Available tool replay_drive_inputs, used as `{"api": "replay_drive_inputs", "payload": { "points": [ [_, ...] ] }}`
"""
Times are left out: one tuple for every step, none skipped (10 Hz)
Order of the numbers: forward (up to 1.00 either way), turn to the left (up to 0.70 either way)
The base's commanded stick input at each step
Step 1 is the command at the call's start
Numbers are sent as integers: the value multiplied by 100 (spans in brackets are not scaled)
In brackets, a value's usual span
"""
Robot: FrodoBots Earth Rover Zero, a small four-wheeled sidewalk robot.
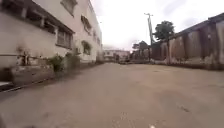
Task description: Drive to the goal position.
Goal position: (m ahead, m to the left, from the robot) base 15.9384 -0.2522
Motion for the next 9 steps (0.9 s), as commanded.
{"api": "replay_drive_inputs", "payload": {
  "points": [
    [70, 0],
    [70, 0],
    [70, 0],
    [70, 0],
    [70, 0],
    [70, 0],
    [70, 0],
    [70, 0],
    [70, 0]
  ]
}}
